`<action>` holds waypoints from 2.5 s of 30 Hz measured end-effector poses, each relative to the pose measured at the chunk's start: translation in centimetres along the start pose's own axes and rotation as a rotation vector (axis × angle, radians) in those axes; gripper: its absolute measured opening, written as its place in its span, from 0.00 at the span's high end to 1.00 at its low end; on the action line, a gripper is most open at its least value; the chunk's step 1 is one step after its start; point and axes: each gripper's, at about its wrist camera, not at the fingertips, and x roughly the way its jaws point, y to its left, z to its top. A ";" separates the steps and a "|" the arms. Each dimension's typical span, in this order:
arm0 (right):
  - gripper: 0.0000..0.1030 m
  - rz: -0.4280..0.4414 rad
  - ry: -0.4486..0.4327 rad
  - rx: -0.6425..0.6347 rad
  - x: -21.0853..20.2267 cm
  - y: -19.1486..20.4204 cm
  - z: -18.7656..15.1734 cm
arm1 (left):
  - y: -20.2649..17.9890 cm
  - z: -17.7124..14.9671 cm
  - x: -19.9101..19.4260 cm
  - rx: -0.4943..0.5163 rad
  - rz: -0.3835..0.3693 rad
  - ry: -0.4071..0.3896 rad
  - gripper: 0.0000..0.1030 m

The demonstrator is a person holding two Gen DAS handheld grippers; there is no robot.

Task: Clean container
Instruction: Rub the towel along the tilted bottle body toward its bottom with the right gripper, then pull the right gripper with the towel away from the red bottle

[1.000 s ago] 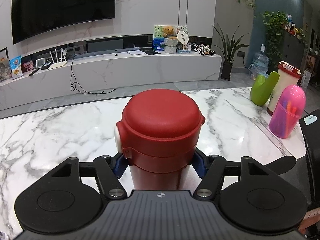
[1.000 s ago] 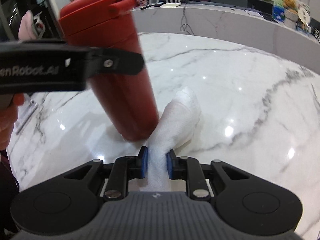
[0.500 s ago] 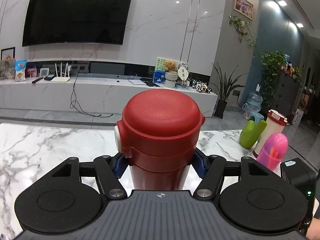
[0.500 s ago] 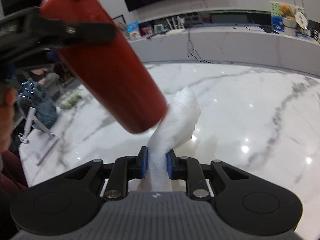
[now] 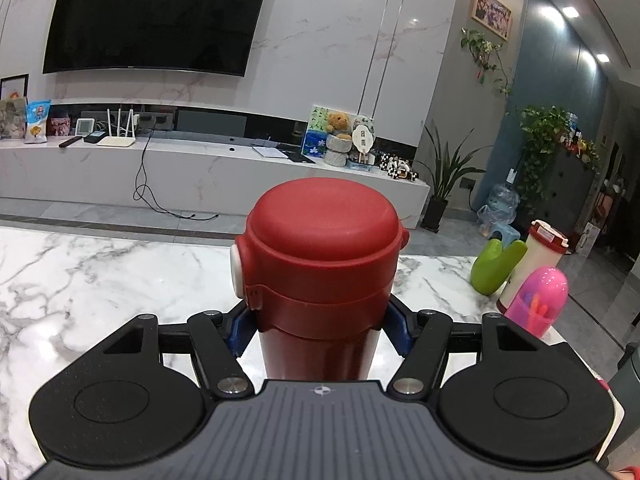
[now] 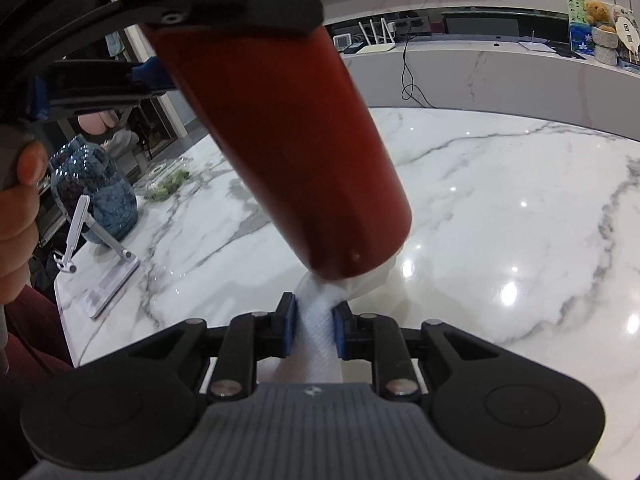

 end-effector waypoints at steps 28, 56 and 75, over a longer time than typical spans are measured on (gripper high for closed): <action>0.79 0.028 -0.029 0.037 -0.2 -0.4 -0.6 | 0.6 0.1 0.1 -0.048 -0.035 0.032 0.39; 0.79 -0.019 -0.136 0.215 -5.8 -3.6 0.9 | 0.4 -0.4 1.3 0.034 0.119 0.039 0.39; 0.79 -0.322 -0.113 0.115 -0.6 -9.8 3.7 | -0.5 -0.8 7.8 0.047 0.117 0.069 0.39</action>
